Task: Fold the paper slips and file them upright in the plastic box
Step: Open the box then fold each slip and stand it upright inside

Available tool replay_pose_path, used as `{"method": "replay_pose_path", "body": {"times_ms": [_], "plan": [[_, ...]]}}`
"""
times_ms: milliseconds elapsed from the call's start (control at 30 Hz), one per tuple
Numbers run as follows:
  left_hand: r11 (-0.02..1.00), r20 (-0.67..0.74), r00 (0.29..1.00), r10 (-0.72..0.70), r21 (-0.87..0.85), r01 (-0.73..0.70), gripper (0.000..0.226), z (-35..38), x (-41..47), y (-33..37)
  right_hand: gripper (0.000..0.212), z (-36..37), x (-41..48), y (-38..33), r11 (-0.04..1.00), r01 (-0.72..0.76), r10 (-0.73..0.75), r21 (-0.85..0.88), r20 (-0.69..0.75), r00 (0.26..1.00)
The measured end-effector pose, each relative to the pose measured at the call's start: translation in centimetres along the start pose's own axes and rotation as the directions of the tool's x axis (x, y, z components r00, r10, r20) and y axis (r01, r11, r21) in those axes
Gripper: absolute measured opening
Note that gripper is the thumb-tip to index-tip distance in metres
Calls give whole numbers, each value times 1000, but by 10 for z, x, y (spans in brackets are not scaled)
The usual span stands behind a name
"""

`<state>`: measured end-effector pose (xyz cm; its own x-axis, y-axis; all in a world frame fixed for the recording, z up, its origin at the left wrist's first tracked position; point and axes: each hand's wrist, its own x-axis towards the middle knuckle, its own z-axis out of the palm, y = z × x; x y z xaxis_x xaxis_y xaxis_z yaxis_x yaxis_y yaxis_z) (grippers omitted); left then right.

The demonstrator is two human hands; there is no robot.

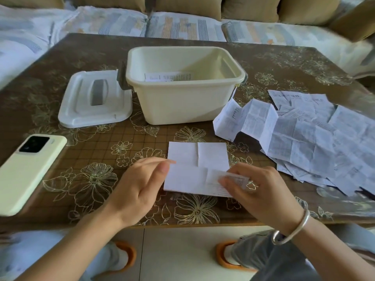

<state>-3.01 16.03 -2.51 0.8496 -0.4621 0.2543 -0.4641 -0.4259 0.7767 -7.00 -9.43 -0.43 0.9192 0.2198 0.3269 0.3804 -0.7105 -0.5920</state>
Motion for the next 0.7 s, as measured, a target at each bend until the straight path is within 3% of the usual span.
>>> {"method": "replay_pose_path", "body": {"times_ms": [100,267,333,433,500,700], "plan": [[997,-64,998,-23,74,27,64,3,1,11,29,7,9,-1,991,-123,126,59,-49,991],[964,-224,967,-120,207,167,50,17,13,14,28,17,34,7,955,-295,293,-4,-105,950],[932,-280,945,-170,265,246,58,23,19,15,25,22,44,9,937,-338,328,-86,-113,938],[910,-321,942,-96,355,214,81,30,21,10,28,27,56,6,896,-376,366,-234,-87,927],[895,-323,944,-65,400,198,80,34,21,7,27,30,59,5,873,-370,366,-317,-75,928],[849,-254,967,32,518,108,23,36,21,5,32,35,56,6,842,-302,306,-447,-65,950]]}}
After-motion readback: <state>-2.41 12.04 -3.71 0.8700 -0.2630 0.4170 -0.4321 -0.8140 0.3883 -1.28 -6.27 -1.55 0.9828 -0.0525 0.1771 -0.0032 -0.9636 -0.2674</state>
